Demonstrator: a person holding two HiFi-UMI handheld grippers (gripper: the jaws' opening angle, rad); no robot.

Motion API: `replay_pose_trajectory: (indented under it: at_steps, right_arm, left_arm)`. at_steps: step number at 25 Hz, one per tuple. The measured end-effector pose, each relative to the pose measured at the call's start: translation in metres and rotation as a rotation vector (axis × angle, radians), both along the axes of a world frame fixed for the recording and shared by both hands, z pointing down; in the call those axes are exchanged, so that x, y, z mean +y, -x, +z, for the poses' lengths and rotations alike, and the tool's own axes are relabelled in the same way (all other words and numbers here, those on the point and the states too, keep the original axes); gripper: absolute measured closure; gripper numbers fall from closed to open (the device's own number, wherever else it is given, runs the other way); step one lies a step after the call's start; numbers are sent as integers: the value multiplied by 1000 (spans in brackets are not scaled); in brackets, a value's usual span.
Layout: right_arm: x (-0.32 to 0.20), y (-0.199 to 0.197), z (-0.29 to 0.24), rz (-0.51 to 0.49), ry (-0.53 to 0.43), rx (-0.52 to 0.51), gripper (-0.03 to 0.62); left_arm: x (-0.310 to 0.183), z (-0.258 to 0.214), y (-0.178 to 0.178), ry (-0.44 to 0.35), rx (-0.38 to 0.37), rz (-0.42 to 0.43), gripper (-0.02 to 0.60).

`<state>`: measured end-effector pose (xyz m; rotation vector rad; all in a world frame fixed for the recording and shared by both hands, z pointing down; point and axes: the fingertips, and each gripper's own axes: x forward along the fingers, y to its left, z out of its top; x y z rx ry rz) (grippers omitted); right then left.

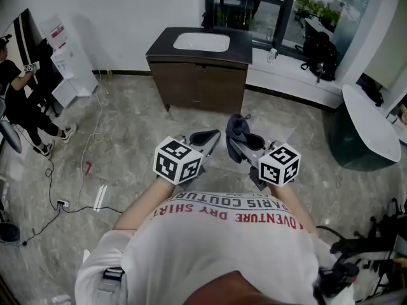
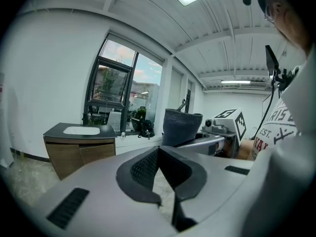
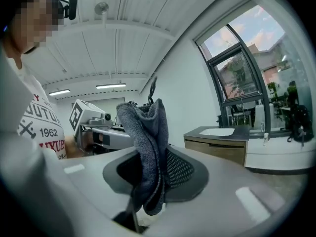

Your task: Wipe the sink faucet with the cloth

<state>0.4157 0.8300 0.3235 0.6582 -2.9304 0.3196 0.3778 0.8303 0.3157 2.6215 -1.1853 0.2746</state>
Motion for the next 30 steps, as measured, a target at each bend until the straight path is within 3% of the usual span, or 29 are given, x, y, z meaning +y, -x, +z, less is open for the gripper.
replay_pose_trajectory:
  at_steps: [8,14,23,30]
  right_arm:
    - [-30,7,21,-6,58,-20,514]
    - [-78,42,42,-39,81,11,514]
    - [-272,128,65,8,139,12,514]
    - [-442,208,40,35,115,20,514]
  left_arm:
    - [-25,23,14,33,1,-17,581]
    - [-83,43,42,74,24,-10,580]
    - [-273,71,133,129,28,14,580]
    - [-446,45,229,99,20,-9,580]
